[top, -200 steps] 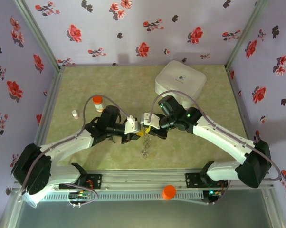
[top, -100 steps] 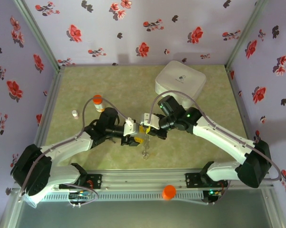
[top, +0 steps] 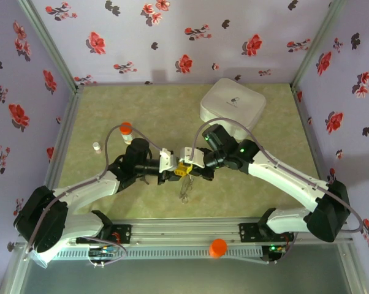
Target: Put the keys on the keyring
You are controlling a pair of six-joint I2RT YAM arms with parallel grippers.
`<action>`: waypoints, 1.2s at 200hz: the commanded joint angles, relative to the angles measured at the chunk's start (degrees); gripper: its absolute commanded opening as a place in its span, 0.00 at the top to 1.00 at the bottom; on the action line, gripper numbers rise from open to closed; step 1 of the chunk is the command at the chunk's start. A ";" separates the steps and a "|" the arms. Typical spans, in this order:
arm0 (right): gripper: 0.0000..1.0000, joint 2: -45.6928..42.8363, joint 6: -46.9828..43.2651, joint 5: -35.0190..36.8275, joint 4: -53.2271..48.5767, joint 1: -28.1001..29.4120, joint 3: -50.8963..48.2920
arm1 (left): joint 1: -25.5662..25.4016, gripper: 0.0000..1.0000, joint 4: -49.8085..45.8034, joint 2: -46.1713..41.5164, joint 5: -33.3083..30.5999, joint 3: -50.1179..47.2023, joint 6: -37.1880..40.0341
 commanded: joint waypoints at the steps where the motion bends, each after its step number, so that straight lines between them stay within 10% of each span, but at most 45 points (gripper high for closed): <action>1: 1.00 -0.48 1.09 -1.40 2.52 0.65 -0.30 | 0.18 0.88 1.70 0.00 1.79 -0.13 0.09; 40: 1.00 -0.99 2.69 -0.93 4.62 0.62 -0.93 | 0.18 1.00 -1.65 0.31 2.32 0.72 2.02; 54: 0.71 -2.92 5.05 -0.42 7.67 -0.15 -2.98 | 0.18 1.00 -0.89 -0.02 2.09 0.26 2.04; 76: 0.65 -8.70 10.63 -3.82 16.53 -4.00 -9.88 | 0.27 1.00 4.16 -0.32 1.12 -1.88 0.19; 240: 0.84 -10.73 14.50 -8.90 28.74 -5.39 -19.99 | 1.15 1.00 24.01 2.71 2.07 -6.43 -10.63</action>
